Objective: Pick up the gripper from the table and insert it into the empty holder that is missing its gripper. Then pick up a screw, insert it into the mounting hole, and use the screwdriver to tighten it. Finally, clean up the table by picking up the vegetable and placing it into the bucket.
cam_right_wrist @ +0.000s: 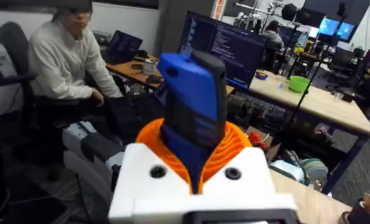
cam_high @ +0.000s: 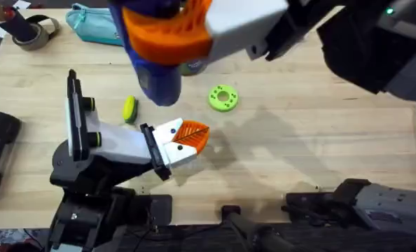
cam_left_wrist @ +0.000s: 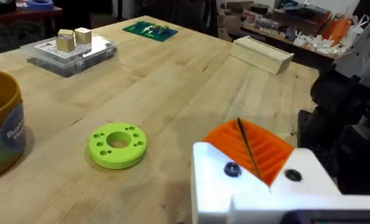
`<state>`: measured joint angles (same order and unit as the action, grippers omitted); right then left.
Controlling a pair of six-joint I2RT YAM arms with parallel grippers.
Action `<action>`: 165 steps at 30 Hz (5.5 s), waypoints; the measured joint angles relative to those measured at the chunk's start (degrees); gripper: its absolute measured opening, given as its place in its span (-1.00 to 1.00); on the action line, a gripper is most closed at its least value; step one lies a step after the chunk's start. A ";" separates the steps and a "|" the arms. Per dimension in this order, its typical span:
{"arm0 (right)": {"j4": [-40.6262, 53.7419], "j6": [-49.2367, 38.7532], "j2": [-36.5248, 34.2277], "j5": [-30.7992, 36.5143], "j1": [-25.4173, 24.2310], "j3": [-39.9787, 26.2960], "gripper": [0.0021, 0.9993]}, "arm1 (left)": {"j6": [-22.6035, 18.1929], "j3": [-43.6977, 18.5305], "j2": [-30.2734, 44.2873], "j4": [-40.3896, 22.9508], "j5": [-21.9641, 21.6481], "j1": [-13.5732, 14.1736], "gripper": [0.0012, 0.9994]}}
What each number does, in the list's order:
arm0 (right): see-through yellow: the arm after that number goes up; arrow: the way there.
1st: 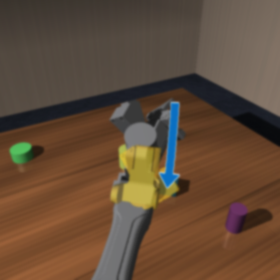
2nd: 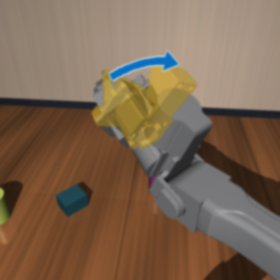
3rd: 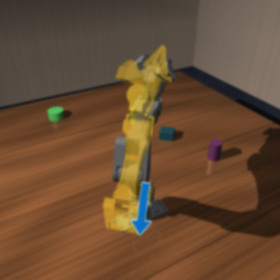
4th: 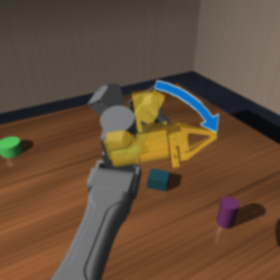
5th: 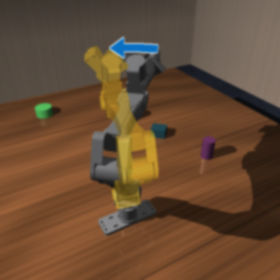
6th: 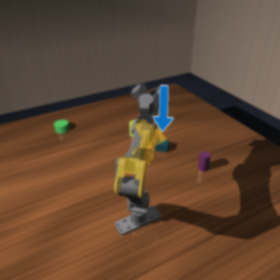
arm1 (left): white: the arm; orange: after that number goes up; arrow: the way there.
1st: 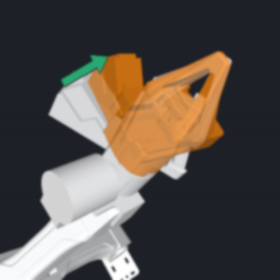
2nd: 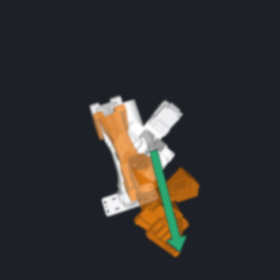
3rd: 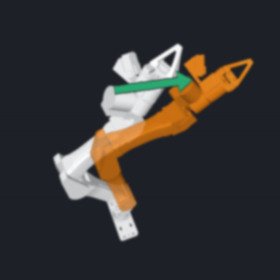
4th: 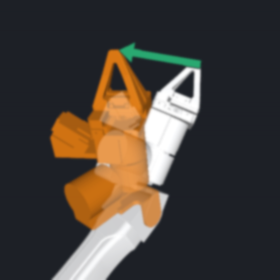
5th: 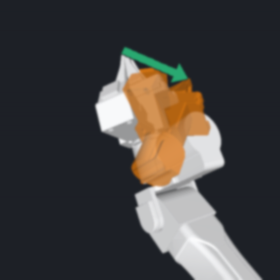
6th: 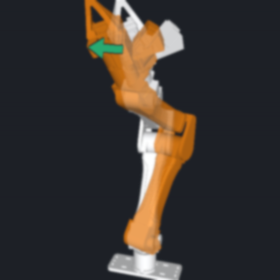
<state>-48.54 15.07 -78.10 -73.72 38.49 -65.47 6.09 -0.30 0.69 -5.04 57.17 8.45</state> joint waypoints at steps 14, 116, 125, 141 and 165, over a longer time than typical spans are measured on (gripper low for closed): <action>-2.22 -1.98 -0.01 4.26 1.26 9.53 -0.94 | -0.20 0.00 0.00 0.00 0.00 0.00 -0.98; -10.54 5.01 -2.52 6.60 0.38 13.38 -0.93 | -0.28 0.00 0.00 -0.04 0.00 0.00 -0.98; 4.41 0.89 -2.15 2.40 -1.76 0.37 -0.93 | -0.30 0.00 0.00 -0.04 0.00 0.00 -0.98; 7.66 -0.99 -2.15 1.43 0.19 0.44 -0.93 | -0.31 0.00 0.00 -0.04 0.00 0.00 -0.98; 1.80 -1.27 -2.00 5.21 1.85 12.61 -0.94 | -0.28 -0.02 0.00 -0.04 0.00 0.00 -0.98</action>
<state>-46.74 13.81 -80.09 -68.51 40.34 -52.86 5.80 -0.32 0.69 -5.08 57.17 8.45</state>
